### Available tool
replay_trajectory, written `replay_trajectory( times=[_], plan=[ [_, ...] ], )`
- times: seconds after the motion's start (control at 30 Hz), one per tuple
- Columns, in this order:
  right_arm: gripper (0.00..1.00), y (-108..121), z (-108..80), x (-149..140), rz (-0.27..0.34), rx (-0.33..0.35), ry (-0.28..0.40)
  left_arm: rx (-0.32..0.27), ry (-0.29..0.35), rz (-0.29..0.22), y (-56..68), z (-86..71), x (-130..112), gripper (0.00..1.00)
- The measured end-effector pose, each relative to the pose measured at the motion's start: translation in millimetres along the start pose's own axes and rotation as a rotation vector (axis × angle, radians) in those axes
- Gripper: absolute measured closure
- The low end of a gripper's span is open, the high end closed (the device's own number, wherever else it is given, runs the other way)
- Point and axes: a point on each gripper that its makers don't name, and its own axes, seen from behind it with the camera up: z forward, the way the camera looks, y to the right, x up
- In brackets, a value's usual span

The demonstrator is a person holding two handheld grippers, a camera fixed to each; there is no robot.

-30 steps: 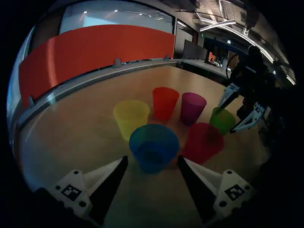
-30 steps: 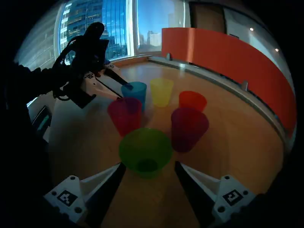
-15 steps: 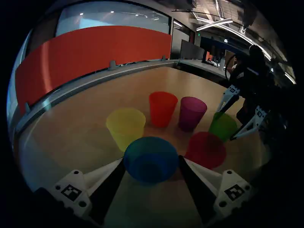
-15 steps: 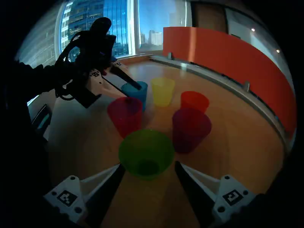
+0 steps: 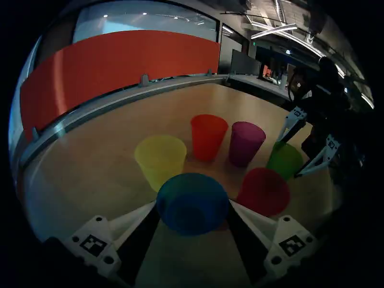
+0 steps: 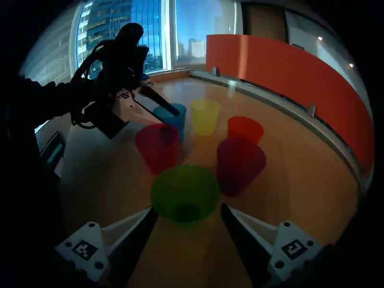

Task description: Pour water

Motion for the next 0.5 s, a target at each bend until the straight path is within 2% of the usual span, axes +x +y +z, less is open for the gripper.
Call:
replay_trajectory(
  times=[0.5],
  plan=[
    [0.0,-6,10.1,10,-0.008,0.01,0.026,-0.005,0.002,0.009,-0.2,-0.2,-1,0.11]
  ],
)
